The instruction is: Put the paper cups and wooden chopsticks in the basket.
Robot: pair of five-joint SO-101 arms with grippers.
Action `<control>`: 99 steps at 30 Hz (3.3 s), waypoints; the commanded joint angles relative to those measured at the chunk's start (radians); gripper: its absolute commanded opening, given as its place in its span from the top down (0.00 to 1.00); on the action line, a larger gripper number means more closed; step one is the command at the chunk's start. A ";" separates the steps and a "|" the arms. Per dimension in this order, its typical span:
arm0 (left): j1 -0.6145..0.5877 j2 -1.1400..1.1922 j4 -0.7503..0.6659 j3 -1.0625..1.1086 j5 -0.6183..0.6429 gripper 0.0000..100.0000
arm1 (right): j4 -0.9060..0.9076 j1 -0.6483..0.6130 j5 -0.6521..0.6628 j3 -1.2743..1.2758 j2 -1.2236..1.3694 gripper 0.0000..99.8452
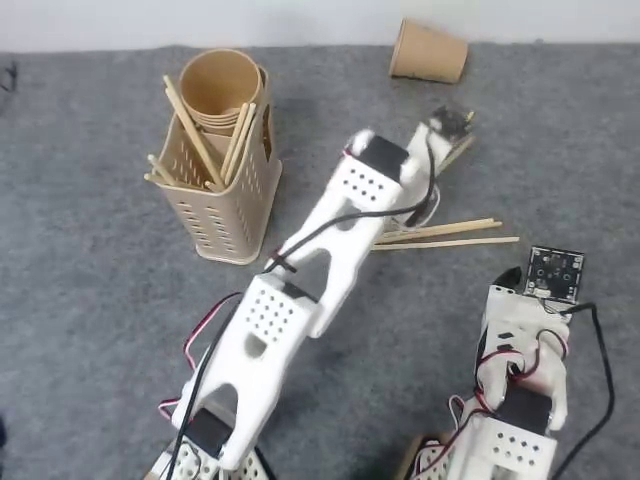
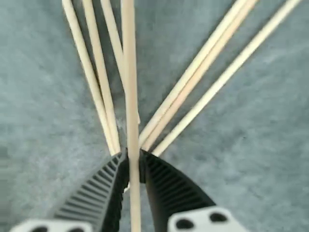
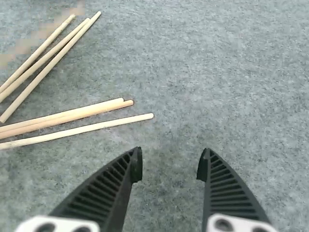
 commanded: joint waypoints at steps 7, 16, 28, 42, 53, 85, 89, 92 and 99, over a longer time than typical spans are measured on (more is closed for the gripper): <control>-0.069 -0.489 0.026 0.185 0.017 0.99 | -0.008 0.001 0.014 -0.009 -0.010 0.80; -0.292 -0.899 -0.043 0.173 0.015 0.99 | -0.008 -0.001 0.014 -0.008 -0.010 0.80; -0.652 -1.151 -0.405 0.638 0.209 0.99 | -0.010 -0.001 0.014 -0.006 -0.010 0.80; -0.606 -1.599 -1.092 1.558 0.109 0.99 | -0.010 -0.002 0.014 -0.006 -0.010 0.80; -0.629 -1.425 -1.303 1.715 0.198 0.99 | -0.010 -0.002 0.014 -0.006 -0.010 0.80; -0.121 -1.349 -1.005 1.685 0.046 0.86 | -0.010 -0.022 0.055 -0.005 -0.010 0.80; -0.069 -1.046 -0.942 1.471 -0.002 0.82 | -0.010 -0.022 0.057 -0.005 -0.010 0.80; -0.041 -0.806 -0.815 1.219 -0.037 0.80 | -0.010 -0.022 0.058 -0.005 -0.010 0.80; -0.044 -0.288 -0.532 0.570 -0.043 0.80 | -0.010 -0.024 0.058 -0.005 -0.010 0.80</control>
